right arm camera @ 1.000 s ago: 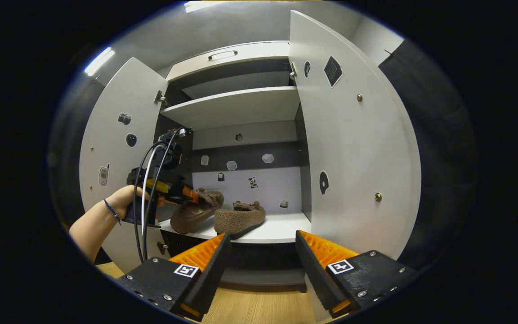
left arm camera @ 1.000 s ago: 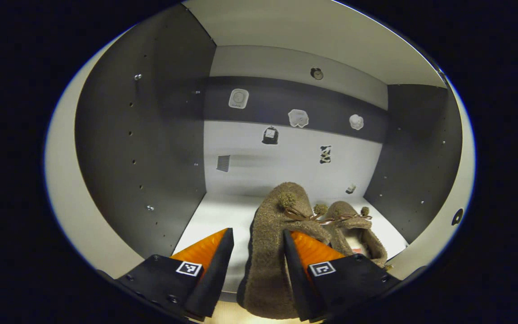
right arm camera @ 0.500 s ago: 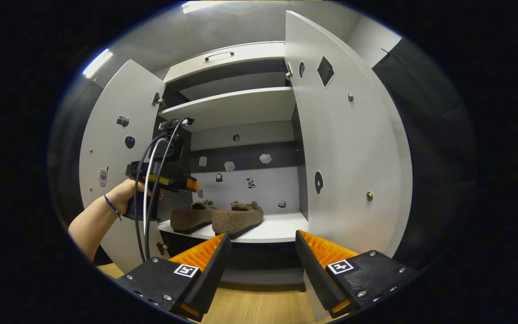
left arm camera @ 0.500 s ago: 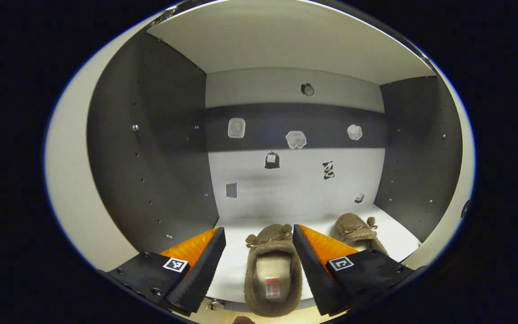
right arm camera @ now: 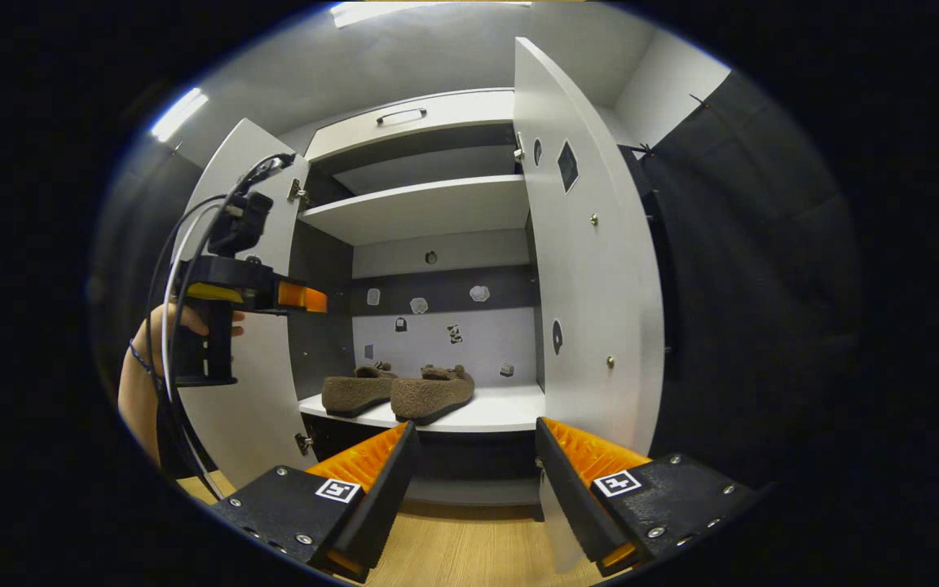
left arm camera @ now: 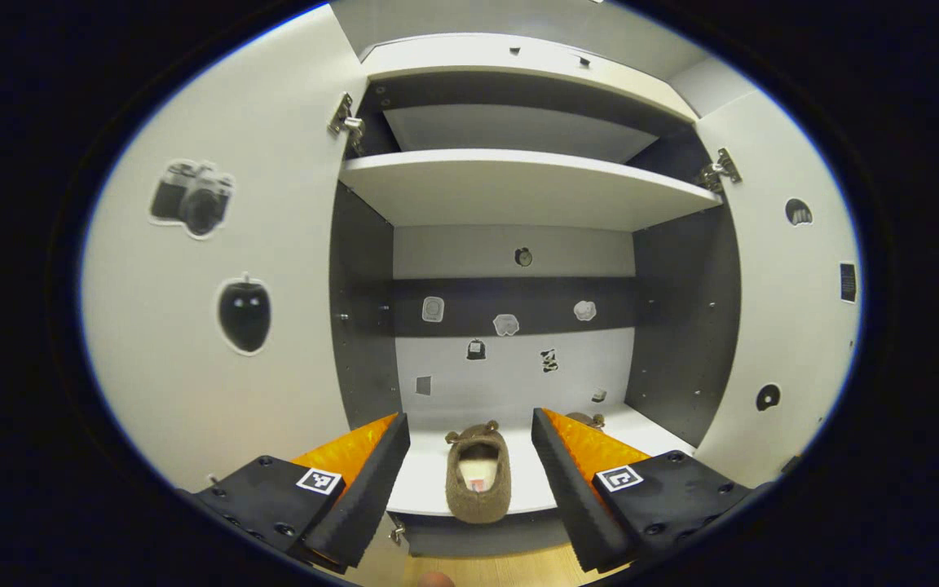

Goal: Grab one shoe with the right hand and put it into the shoe cabinet, grab the other shoe with the left hand and put it into the shoe cabinet; then close the right door with the right hand and the left door with the left hand.

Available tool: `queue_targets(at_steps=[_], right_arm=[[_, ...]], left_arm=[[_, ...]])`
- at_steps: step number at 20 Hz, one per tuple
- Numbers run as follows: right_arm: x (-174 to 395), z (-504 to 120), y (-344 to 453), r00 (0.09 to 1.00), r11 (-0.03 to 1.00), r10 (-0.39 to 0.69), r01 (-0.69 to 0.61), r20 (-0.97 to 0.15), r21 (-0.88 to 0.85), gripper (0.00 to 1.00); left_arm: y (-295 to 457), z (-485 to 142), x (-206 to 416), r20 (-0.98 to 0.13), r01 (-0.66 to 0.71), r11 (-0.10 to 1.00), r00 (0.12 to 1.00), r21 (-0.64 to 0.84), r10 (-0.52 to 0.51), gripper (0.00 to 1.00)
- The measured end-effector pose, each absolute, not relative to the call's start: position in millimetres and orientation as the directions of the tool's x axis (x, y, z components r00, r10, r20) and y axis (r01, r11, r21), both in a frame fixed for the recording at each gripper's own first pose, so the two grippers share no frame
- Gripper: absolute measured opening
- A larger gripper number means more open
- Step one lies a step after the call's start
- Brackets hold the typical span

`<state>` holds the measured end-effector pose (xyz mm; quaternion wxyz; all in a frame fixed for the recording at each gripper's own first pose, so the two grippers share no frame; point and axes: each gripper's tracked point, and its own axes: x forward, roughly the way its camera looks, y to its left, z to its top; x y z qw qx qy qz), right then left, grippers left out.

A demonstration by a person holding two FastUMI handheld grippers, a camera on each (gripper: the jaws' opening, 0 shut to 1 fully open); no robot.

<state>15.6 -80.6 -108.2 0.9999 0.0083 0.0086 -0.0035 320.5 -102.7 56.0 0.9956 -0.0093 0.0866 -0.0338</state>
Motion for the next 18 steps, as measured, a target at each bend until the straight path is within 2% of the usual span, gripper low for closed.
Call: queue_targets(at_steps=[8, 12, 15, 16, 17, 18], right_arm=[[-30, -101, -156, 0.986, 0.986, -0.163, 0.164, 0.013, -0.02, 0.88], [-40, -113, -206, 0.966, 0.966, -0.259, 0.259, -0.009, -0.014, 0.89], [-39, -118, -236, 0.95, 0.95, -0.311, 0.311, -0.017, -0.027, 0.9], [-36, -121, -243, 0.946, 0.947, -0.322, 0.321, -0.025, -0.029, 0.84], [-33, -126, -247, 0.944, 0.945, -0.327, 0.326, -0.041, -0.024, 0.91], [-29, -132, -249, 0.945, 0.946, -0.323, 0.323, -0.056, -0.018, 0.91]], left_arm=[[-97, 83, 226, -0.061, 0.135, 0.99, 0.989, -0.053, -0.138, 0.97], [-106, 75, 189, -0.094, 0.204, 0.976, 0.973, -0.08, -0.211, 0.97], [-101, 66, 177, -0.113, 0.209, 0.974, 0.969, -0.087, -0.218, 0.96], [-98, 66, 174, -0.109, 0.206, 0.975, 0.971, -0.087, -0.215, 0.97], [-96, 66, 170, -0.105, 0.203, 0.975, 0.972, -0.088, -0.212, 0.97], [-93, 66, 167, -0.101, 0.201, 0.976, 0.973, -0.087, -0.209, 0.97]])
